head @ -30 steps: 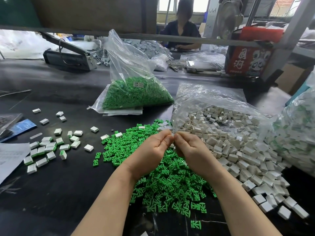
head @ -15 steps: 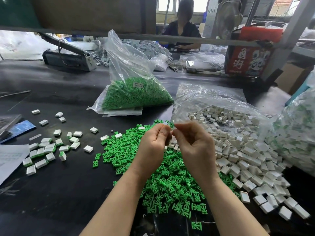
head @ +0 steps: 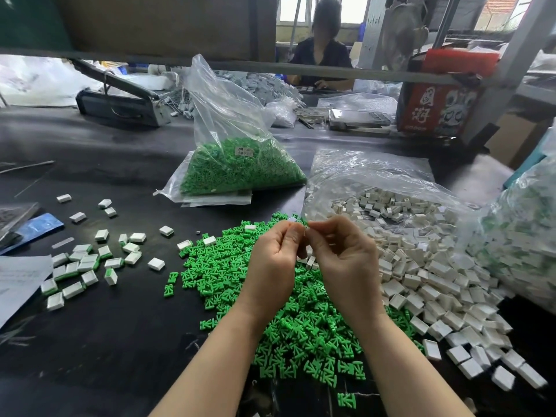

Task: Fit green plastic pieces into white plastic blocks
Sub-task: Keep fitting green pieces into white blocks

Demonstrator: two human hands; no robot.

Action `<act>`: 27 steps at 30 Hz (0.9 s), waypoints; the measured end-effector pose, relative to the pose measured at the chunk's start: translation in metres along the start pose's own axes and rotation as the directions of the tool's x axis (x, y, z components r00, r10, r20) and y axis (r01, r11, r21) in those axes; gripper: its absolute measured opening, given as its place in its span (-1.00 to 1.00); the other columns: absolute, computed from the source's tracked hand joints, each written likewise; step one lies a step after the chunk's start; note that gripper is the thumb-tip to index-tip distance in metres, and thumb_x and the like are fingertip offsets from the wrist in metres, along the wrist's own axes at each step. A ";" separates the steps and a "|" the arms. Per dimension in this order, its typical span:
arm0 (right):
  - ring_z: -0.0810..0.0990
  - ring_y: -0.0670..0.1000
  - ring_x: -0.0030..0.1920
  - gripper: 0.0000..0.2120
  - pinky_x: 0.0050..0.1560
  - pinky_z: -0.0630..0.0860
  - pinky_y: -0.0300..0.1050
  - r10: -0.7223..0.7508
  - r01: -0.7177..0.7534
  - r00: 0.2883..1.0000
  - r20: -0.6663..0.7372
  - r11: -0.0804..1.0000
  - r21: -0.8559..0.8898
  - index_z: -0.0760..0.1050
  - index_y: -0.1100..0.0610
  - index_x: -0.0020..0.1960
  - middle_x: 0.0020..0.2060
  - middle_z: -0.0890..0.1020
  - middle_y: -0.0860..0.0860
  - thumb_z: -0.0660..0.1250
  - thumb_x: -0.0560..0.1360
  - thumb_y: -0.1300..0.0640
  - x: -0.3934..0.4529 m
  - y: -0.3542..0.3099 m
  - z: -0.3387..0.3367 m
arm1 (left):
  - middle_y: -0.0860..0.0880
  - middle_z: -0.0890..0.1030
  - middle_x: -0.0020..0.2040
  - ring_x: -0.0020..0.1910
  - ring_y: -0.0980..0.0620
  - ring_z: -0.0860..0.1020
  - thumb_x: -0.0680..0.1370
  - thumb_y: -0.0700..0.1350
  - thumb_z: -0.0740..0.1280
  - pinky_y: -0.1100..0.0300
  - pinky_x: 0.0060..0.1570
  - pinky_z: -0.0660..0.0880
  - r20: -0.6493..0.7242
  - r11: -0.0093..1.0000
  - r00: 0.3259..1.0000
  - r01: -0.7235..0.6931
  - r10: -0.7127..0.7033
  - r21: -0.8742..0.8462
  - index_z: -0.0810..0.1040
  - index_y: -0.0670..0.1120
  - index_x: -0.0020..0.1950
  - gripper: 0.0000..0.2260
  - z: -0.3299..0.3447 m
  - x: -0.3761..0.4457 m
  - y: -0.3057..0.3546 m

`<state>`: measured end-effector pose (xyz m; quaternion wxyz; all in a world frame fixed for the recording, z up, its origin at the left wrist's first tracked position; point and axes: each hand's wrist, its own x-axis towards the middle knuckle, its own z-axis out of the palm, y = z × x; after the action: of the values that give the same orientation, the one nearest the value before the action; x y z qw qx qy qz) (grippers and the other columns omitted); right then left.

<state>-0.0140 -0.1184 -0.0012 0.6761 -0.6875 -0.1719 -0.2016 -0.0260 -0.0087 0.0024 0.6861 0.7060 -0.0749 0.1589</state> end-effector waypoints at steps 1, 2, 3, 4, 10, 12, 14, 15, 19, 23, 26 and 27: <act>0.68 -0.03 -0.27 -0.94 -0.23 0.60 -0.21 0.016 -0.016 1.000 -0.012 1.000 0.004 0.60 0.16 -0.09 -0.25 0.69 0.00 0.45 0.48 0.29 0.000 0.000 0.000 | -0.10 0.50 -0.31 -0.33 0.14 0.43 0.67 -0.19 0.19 0.21 -0.33 0.39 -0.007 1.000 1.000 0.007 -0.007 -0.016 0.55 -0.30 -0.07 -0.75 0.000 0.001 0.000; 0.68 -0.01 -0.24 -0.94 -0.21 0.62 -0.14 0.035 -0.035 0.999 -0.015 0.999 0.001 0.60 0.15 -0.07 -0.24 0.69 0.01 0.45 0.48 0.27 0.000 0.000 0.000 | -0.03 0.52 -0.32 -0.37 0.17 0.42 0.67 -0.19 0.20 0.28 -0.35 0.39 -0.010 0.999 1.000 0.026 -0.026 -0.042 0.57 -0.30 -0.06 -0.76 0.000 0.002 0.000; 0.69 0.01 -0.22 -0.93 -0.17 0.65 -0.05 0.052 -0.052 0.999 -0.012 0.999 -0.008 0.60 0.14 -0.06 -0.23 0.69 0.02 0.46 0.48 0.25 0.000 0.000 -0.001 | 0.01 0.52 -0.34 -0.39 0.20 0.41 0.66 -0.18 0.21 0.31 -0.37 0.38 -0.008 0.996 0.999 0.050 -0.050 -0.069 0.58 -0.30 -0.05 -0.76 -0.001 0.003 -0.001; 0.69 0.04 -0.20 -0.91 -0.13 0.65 0.04 0.066 -0.066 0.998 -0.007 0.998 -0.017 0.60 0.12 -0.05 -0.21 0.69 0.02 0.47 0.48 0.23 0.000 0.000 -0.001 | 0.03 0.52 -0.34 -0.40 0.21 0.40 0.66 -0.17 0.22 0.32 -0.38 0.38 -0.002 0.994 0.997 0.071 -0.071 -0.085 0.59 -0.30 -0.05 -0.76 -0.002 0.004 -0.001; 0.67 0.10 -0.05 -0.86 -0.02 0.61 0.17 0.055 -0.054 0.998 0.004 0.995 -0.079 0.61 0.04 -0.04 -0.14 0.69 -0.01 0.48 0.46 0.23 -0.001 -0.005 -0.003 | 0.01 0.64 -0.28 -0.32 0.19 0.51 0.66 -0.18 0.20 0.35 -0.27 0.43 0.060 0.988 0.991 0.123 -0.118 -0.095 0.66 -0.22 0.03 -0.76 -0.004 0.004 0.000; 0.67 0.07 -0.08 -0.86 -0.05 0.61 0.17 0.045 -0.046 0.999 -0.013 0.995 -0.092 0.61 0.06 -0.05 -0.16 0.69 -0.02 0.47 0.46 0.25 -0.001 -0.005 -0.003 | 0.06 0.63 -0.29 -0.33 0.18 0.50 0.64 -0.22 0.25 0.36 -0.33 0.41 0.018 0.980 0.990 0.141 -0.140 -0.141 0.66 -0.17 0.03 -0.81 -0.004 0.005 0.001; 0.68 0.06 -0.11 -0.88 -0.07 0.62 0.17 0.039 -0.040 0.999 -0.010 0.995 -0.094 0.61 0.08 -0.05 -0.17 0.69 -0.02 0.47 0.46 0.26 -0.001 -0.005 -0.003 | -0.07 0.65 -0.21 -0.25 0.07 0.53 0.62 -0.23 0.27 0.30 -0.32 0.46 -0.019 0.964 0.982 0.180 -0.187 -0.197 0.65 -0.19 0.06 -0.85 -0.005 0.006 0.001; 0.68 0.06 -0.12 -0.88 -0.08 0.62 0.17 0.041 -0.041 0.999 0.002 0.995 -0.091 0.61 0.09 -0.05 -0.18 0.69 -0.02 0.47 0.46 0.26 -0.001 -0.005 -0.003 | -0.12 0.65 -0.19 -0.23 0.03 0.55 0.61 -0.24 0.27 0.29 -0.31 0.48 -0.024 0.954 0.977 0.199 -0.210 -0.226 0.64 -0.22 0.07 -0.84 -0.005 0.006 0.001; 0.69 0.11 -0.08 -0.86 -0.05 0.62 0.17 0.059 -0.055 0.997 0.056 0.996 -0.071 0.61 0.06 -0.05 -0.14 0.70 0.00 0.48 0.45 0.25 0.000 -0.004 -0.002 | -0.23 0.70 -0.11 -0.17 -0.09 0.64 0.59 -0.31 0.25 0.09 -0.14 0.61 -0.060 0.935 0.968 0.220 -0.246 -0.279 0.63 -0.28 0.03 -0.84 -0.005 0.007 0.003; 0.70 0.14 -0.07 -0.86 -0.02 0.63 0.13 0.072 -0.074 0.993 0.098 0.997 0.010 0.62 0.09 -0.06 -0.15 0.71 0.06 0.48 0.45 0.28 0.000 -0.002 -0.002 | -0.30 0.68 -0.05 -0.09 -0.20 0.62 0.49 -0.29 0.32 -0.15 0.09 0.55 -0.106 0.929 0.964 0.202 -0.245 -0.309 0.65 -0.26 -0.04 -0.87 -0.006 0.007 0.003; 0.70 -0.01 -0.16 -0.91 -0.14 0.59 -0.18 0.132 -0.154 0.982 0.134 0.972 0.175 0.60 0.16 -0.06 -0.21 0.70 0.04 0.46 0.46 0.26 0.001 -0.002 -0.003 | -0.12 0.69 -0.20 -0.19 0.00 0.63 0.36 -0.19 0.36 0.13 -0.13 0.60 -0.131 0.943 0.972 0.146 -0.193 -0.300 0.64 -0.18 -0.10 -0.84 -0.007 0.005 0.005; 0.68 -0.05 -0.18 -0.89 -0.15 0.57 -0.23 0.159 -0.186 0.977 0.142 0.962 0.200 0.59 0.18 -0.04 -0.22 0.70 0.02 0.47 0.45 0.21 0.001 -0.002 -0.003 | -0.05 0.68 -0.24 -0.23 0.08 0.62 0.35 -0.20 0.37 0.22 -0.19 0.57 -0.140 0.952 0.978 0.111 -0.156 -0.285 0.64 -0.16 -0.10 -0.84 -0.007 0.005 0.005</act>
<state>-0.0144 -0.1215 0.0011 0.7485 -0.6351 -0.1734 -0.0791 -0.0242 -0.0012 0.0089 0.7908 0.5918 0.0073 0.1562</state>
